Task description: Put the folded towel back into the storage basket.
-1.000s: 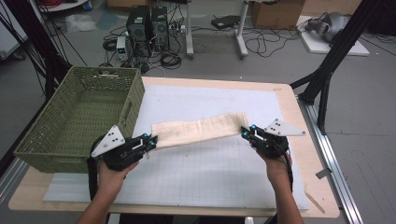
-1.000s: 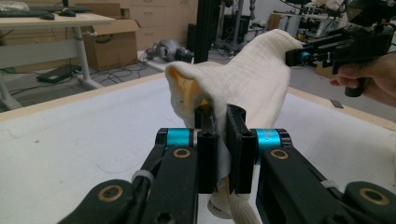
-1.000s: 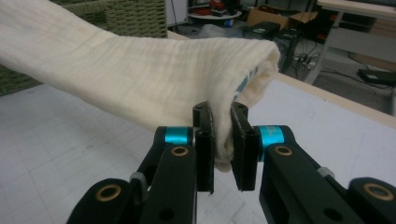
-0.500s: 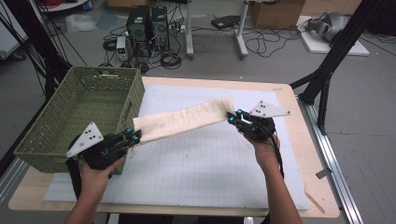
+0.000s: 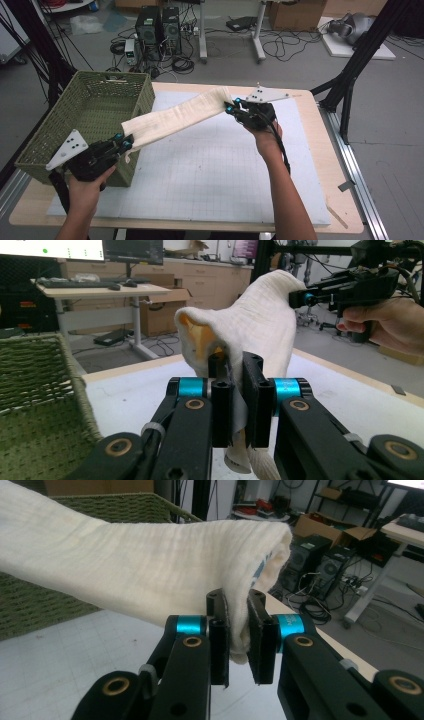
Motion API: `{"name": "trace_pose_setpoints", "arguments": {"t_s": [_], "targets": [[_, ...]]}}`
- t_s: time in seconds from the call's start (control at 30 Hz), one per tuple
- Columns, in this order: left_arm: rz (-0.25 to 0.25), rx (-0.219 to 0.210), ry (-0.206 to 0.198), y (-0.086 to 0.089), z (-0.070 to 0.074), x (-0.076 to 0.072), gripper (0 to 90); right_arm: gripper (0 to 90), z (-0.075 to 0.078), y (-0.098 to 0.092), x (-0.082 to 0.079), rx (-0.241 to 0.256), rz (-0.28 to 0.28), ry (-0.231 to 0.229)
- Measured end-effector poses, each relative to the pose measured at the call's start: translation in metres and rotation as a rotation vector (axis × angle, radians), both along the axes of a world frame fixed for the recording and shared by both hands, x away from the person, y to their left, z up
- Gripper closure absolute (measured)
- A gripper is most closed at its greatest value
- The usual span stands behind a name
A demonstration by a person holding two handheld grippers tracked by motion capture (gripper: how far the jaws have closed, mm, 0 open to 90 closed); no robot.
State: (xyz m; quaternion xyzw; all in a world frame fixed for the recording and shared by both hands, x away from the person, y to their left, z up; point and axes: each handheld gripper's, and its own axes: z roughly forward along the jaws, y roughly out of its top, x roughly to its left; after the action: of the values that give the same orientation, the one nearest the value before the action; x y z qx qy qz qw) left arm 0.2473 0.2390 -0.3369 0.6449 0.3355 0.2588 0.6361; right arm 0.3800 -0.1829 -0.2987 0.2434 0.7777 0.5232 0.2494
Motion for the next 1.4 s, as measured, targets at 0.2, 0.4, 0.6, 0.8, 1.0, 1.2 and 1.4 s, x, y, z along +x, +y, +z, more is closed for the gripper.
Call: {"name": "trace_pose_setpoints", "arguments": {"t_s": [0.2,0.4,0.6,0.8,1.0,1.2,1.4], "targets": [[0.033,-0.007,-0.004,0.013,0.003,-0.003,83.6,81.5,0.012,0.022,0.012,-0.013,0.026,-0.021],[0.06,0.009,-0.015,0.022,0.006,-0.007,83.6,81.5,0.023,0.042,0.025,-0.013,0.04,-0.033],[0.085,0.003,-0.013,0.032,0.007,-0.011,83.6,81.4,0.027,0.064,0.038,-0.015,0.044,-0.043],[0.117,-0.004,-0.011,0.043,0.006,-0.016,83.6,81.5,0.031,0.087,0.047,-0.025,0.057,-0.053],[0.15,0.011,-0.006,0.053,0.005,-0.018,83.6,81.5,0.032,0.111,0.056,-0.036,0.061,-0.065],[0.174,0.007,-0.003,0.063,0.003,-0.021,83.7,81.5,0.032,0.131,0.064,-0.028,0.068,-0.056],[0.197,0.01,0.013,0.071,-0.001,-0.024,83.7,81.4,0.033,0.153,0.073,-0.036,0.077,-0.054]]}}
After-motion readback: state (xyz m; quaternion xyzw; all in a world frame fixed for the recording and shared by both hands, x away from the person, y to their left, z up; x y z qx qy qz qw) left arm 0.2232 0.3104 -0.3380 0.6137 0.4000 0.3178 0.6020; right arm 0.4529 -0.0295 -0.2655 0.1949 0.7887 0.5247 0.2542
